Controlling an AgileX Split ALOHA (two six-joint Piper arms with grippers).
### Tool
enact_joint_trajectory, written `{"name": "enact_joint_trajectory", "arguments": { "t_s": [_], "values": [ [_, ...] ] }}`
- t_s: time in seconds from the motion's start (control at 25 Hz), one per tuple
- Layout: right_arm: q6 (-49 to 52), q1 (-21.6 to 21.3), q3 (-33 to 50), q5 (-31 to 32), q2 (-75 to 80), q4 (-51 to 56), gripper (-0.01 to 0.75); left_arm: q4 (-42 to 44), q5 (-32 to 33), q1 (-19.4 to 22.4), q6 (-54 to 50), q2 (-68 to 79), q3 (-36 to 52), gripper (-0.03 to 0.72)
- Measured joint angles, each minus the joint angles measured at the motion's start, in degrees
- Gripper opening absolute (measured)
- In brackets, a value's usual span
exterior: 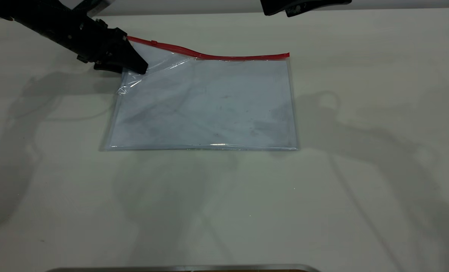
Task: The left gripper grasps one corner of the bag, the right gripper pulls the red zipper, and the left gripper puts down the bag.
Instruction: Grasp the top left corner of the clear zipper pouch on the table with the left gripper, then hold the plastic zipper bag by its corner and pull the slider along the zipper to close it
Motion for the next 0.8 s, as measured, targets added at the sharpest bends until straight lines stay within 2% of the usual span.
{"name": "enact_joint_trajectory", "arguments": {
  "t_s": [0.12,0.16,0.32,0.44,0.8],
  "values": [
    [-0.1,0.0,-0.3,0.1,1.3,0.1,0.482,0.0,-0.1,-0.1,0.5,-0.2,-0.8,0.089],
    [-0.2,0.0,-0.7,0.1,2.3,0.1,0.480,0.1,0.1,-0.1,0.7,-0.5,-1.2,0.062],
    [-1.1,0.0,-6.4,1.0,7.2,0.0,0.471,0.5,1.1,-0.5,5.9,-2.4,-2.4,0.053],
    [-2.5,0.0,-12.9,5.4,11.7,0.0,0.470,0.6,2.8,-0.7,12.3,-3.5,-2.7,0.055],
    [-4.7,0.0,-35.3,20.0,27.1,2.0,0.470,3.7,18.9,-1.0,25.2,-4.6,-2.7,0.061]
  ]
}}
